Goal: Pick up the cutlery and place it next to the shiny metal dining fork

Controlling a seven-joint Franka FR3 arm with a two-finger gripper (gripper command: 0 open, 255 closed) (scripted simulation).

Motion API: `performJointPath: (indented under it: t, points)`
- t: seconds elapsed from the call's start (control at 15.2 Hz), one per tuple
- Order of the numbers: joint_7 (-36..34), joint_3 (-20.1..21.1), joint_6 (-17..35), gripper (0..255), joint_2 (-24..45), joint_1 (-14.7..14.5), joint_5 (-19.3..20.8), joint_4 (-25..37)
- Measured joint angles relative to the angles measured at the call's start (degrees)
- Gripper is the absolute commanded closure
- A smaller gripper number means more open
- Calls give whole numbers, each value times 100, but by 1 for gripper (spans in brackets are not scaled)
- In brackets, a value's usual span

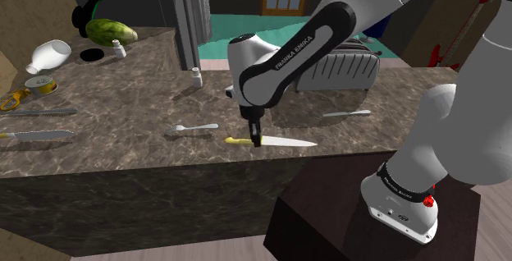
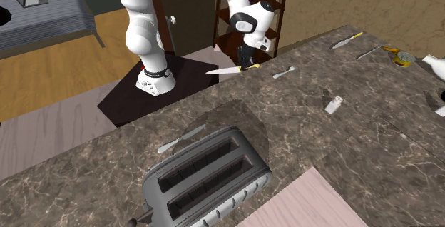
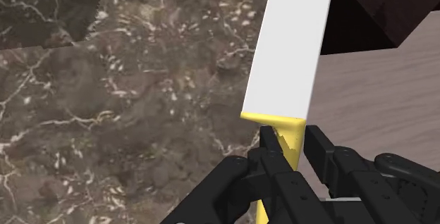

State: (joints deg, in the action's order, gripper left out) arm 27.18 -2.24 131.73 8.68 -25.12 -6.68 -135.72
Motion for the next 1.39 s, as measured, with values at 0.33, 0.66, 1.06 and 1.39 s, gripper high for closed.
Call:
performJointPath:
  t: [0.33, 0.66, 1.06, 1.39]
  points:
    - [70, 12, 353, 255, 359, 11, -58, 2]
    - [112, 43, 701, 255, 695, 7, -124, -10]
    - [125, 45, 748, 255, 743, 10, -132, -6]
    - [125, 45, 748, 0, 744, 10, -132, -7]
